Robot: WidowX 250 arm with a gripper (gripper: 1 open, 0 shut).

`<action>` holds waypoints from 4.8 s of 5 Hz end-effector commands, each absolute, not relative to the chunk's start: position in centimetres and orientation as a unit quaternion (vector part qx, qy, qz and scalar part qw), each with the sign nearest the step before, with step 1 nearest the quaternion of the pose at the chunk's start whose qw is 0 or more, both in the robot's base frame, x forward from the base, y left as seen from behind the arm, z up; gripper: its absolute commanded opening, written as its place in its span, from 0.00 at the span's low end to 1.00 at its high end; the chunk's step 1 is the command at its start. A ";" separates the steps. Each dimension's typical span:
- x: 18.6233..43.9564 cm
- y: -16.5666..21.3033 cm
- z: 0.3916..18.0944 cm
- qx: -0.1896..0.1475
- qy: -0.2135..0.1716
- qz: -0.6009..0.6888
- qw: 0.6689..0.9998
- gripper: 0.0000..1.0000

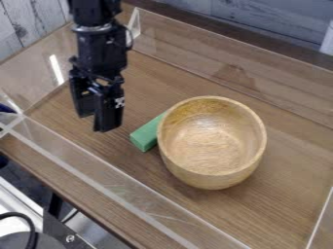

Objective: Remove the green block from inside the brown bowl and put it on the table

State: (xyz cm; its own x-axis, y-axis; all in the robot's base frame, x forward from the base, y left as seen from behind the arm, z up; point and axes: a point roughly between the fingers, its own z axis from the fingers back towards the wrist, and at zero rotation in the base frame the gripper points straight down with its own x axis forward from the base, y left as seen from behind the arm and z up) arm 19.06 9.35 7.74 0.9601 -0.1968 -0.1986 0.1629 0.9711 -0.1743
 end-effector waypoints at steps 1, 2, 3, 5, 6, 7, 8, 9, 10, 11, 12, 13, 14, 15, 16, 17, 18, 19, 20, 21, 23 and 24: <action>19.6 9.6 8.4 -0.062 0.075 -0.088 0.991 1.00; 20.7 9.7 8.1 -0.054 0.082 -0.098 0.990 1.00; 21.7 9.8 7.8 -0.046 0.090 -0.107 0.989 1.00; 22.0 9.6 7.2 -0.021 0.081 -0.143 0.986 1.00; 22.3 9.3 6.3 -0.018 0.080 -0.128 0.988 1.00; 22.6 8.8 5.4 -0.014 0.078 -0.112 0.991 1.00; 22.5 8.3 4.9 -0.006 0.066 -0.127 0.990 1.00; 22.5 8.1 4.4 0.001 0.055 -0.138 0.989 1.00; 22.4 8.0 4.1 0.007 0.045 -0.147 0.988 1.00; 22.7 7.8 4.1 0.011 0.046 -0.146 0.988 1.00; 22.8 7.5 4.1 0.014 0.048 -0.145 0.988 0.00; 23.3 7.2 3.8 0.009 0.041 -0.161 0.986 0.00; 23.4 6.7 3.4 0.003 0.034 -0.171 0.985 0.00; 23.4 6.1 3.5 -0.005 0.026 -0.183 0.983 1.00; 23.7 6.0 4.0 -0.008 0.031 -0.182 0.983 1.00; 24.1 5.9 5.2 -0.012 0.030 -0.181 0.983 1.00; 24.5 5.8 7.0 -0.006 0.000 -0.178 0.984 1.00; 24.8 5.7 10.4 0.006 -0.042 -0.170 0.985 1.00; 24.9 5.2 13.5 -0.038 -0.036 -0.187 0.981 1.00; 24.6 5.3 12.6 -0.087 -0.008 -0.232 0.969 1.00; 22.3 3.3 11.3 -0.038 -0.018 -0.223 0.974 1.00; 21.8 2.3 11.5 -0.012 -0.029 -0.229 0.973 1.00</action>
